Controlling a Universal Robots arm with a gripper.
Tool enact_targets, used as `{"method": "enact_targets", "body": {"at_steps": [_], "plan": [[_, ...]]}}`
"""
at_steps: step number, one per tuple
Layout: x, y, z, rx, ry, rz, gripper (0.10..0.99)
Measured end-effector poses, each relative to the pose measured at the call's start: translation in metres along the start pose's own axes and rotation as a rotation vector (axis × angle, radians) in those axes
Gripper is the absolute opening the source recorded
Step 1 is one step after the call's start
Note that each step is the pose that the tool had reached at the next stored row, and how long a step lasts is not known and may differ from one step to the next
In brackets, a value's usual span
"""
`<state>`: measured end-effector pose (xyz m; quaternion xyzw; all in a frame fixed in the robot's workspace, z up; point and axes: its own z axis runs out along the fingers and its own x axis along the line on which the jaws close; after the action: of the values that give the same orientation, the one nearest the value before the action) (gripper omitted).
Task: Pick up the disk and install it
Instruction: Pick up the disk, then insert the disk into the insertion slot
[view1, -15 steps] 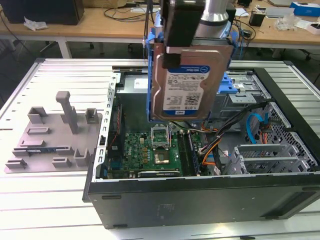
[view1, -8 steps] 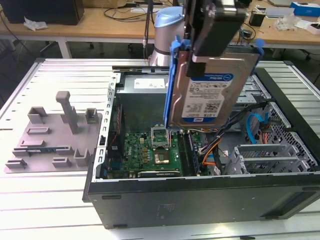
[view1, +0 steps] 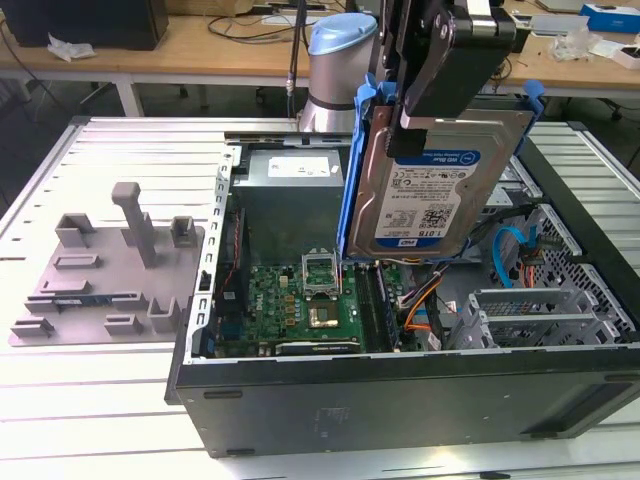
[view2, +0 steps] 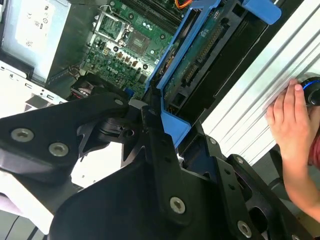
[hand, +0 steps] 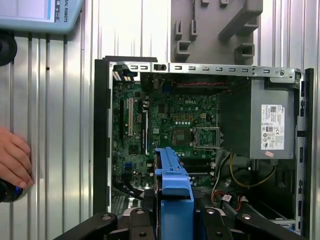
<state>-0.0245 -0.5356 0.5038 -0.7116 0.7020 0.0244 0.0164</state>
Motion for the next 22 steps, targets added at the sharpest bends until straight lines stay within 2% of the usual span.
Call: {"method": "enact_targets", "body": {"at_steps": [16, 17, 22], "plan": [[0.0, -0.0008, 0.0, 0.0, 0.0, 0.0, 0.369], [0.0001, -0.0022, 0.0, 0.0, 0.0, 0.0, 0.369], [0.0029, -0.0194, -0.0002, 0.0, 0.0, 0.0, 0.369]]}}
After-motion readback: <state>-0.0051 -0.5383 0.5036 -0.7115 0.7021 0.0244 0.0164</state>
